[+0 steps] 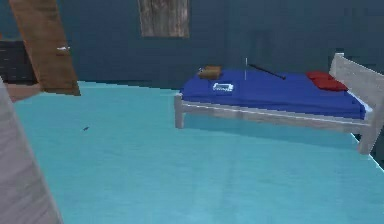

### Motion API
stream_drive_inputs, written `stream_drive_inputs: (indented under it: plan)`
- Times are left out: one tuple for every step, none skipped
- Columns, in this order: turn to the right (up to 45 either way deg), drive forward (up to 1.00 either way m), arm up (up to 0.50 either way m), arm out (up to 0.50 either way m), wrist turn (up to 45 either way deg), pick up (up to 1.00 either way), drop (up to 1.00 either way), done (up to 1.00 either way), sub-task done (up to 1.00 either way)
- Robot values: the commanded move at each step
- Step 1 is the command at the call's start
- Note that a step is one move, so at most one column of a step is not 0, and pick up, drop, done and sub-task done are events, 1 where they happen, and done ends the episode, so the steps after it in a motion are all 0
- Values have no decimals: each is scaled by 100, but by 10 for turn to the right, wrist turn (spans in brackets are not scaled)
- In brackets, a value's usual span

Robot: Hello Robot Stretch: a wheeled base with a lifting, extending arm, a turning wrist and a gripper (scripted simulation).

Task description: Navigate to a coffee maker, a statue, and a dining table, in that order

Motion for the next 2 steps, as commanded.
stream_drive_inputs:
  plan:
    - [0, 60, 0, 0, 0, 0, 0, 0, 0]
    - [-450, 0, 0, 0, 0, 0, 0, 0, 0]
